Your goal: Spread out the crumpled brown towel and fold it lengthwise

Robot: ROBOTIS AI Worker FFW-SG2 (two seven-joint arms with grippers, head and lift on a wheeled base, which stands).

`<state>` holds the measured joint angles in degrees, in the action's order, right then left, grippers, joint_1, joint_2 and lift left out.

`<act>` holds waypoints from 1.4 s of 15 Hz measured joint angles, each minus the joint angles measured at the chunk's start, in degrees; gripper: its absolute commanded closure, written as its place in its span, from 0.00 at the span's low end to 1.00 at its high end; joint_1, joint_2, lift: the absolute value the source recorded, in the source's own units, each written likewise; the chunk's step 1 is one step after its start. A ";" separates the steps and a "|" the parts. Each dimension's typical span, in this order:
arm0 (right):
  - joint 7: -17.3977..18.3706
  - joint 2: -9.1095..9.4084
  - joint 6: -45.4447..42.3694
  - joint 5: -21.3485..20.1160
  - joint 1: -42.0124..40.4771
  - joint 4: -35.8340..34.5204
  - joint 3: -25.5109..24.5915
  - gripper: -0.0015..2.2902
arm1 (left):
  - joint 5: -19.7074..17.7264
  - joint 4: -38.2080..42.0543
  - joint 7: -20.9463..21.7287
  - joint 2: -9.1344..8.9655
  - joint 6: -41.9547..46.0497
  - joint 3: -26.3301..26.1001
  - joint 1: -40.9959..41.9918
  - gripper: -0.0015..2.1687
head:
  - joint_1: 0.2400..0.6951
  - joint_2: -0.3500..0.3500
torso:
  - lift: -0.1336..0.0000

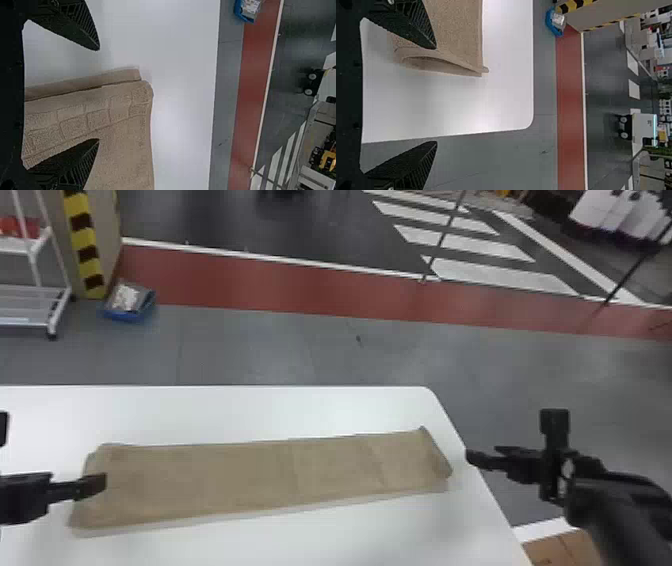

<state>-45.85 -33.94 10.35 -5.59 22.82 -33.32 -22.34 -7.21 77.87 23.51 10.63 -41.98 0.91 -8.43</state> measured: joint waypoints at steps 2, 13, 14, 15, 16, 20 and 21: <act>2.73 0.95 1.42 -0.33 0.03 -0.01 3.22 0.00 | 0.04 0.00 -0.65 -0.02 -0.19 -0.35 0.00 0.03 | 1.00 0.00 | 1.00; 4.55 3.40 3.17 -1.19 0.90 -1.13 5.67 0.00 | -0.01 -0.03 -2.43 -0.07 -2.90 -0.82 -0.91 0.03 | 1.00 0.03 | 1.00; 4.82 3.43 3.11 -1.34 0.90 -1.13 5.72 0.01 | -0.06 -0.04 -2.43 -0.06 -3.08 -0.82 -1.01 0.03 | 1.00 0.03 | 1.00; 4.90 3.44 3.04 -1.40 0.91 -1.15 5.77 0.01 | -0.07 -0.05 -2.43 -0.05 -3.10 -0.81 -1.12 0.03 | 1.00 0.03 | 1.00; 4.95 3.44 3.00 -1.44 0.94 -1.19 5.79 0.01 | -0.08 -0.15 -2.47 -0.05 -3.05 -0.77 -1.32 0.03 | 1.00 0.03 | 1.00; 7.00 3.56 2.02 -1.45 1.00 -1.31 5.98 0.02 | -0.01 -1.20 -2.51 -0.08 -2.91 -0.81 -2.30 0.03 | 1.00 0.03 | 1.00; 7.03 3.57 1.77 -1.45 1.00 -1.31 5.99 0.02 | -0.01 -1.49 -2.51 -0.09 -2.85 -0.86 -2.53 0.03 | 1.00 0.03 | 1.00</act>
<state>-38.82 -30.37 12.11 -7.03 23.82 -34.63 -16.35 -7.21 76.38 21.01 10.55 -44.83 0.05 -10.97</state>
